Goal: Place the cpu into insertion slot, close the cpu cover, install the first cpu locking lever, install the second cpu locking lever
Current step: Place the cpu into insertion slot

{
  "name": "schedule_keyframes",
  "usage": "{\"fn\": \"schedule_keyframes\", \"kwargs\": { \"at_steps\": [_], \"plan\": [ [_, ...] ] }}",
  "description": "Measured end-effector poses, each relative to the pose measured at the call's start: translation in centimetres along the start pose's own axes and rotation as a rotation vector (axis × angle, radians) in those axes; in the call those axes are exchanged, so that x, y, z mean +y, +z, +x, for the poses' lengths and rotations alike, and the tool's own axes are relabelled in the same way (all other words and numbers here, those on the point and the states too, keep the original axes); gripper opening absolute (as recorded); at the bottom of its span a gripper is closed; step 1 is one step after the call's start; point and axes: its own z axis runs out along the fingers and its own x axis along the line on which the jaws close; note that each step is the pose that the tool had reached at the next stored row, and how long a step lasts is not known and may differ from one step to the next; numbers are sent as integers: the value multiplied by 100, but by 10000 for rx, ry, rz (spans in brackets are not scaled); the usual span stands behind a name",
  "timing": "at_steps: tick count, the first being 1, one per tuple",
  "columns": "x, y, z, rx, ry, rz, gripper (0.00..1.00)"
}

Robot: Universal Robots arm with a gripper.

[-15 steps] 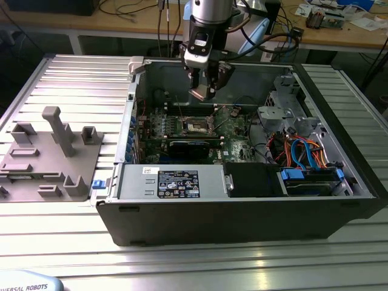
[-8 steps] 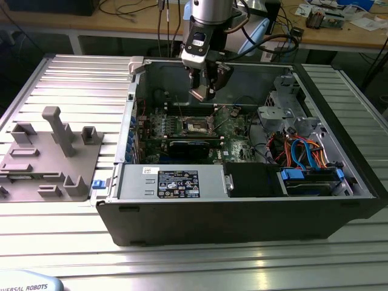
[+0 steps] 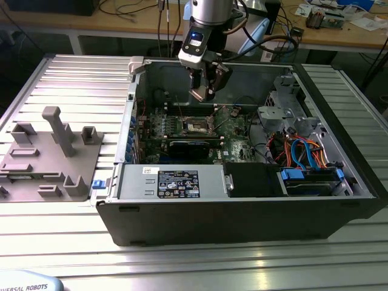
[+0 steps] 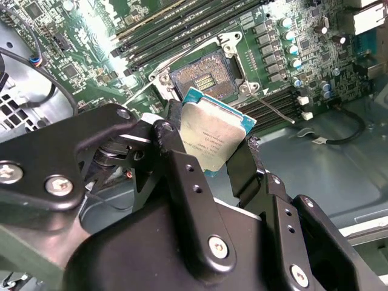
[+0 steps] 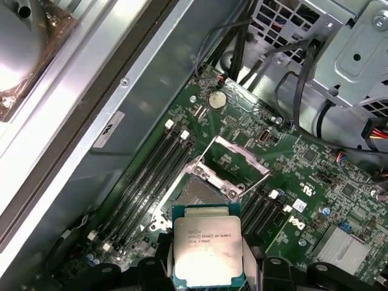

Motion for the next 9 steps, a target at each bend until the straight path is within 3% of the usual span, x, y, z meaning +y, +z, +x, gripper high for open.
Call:
{"fn": "schedule_keyframes", "kwargs": {
  "at_steps": [9],
  "plan": [
    [0, 9, 0, -12, 414, -4, 54]
  ]
}}
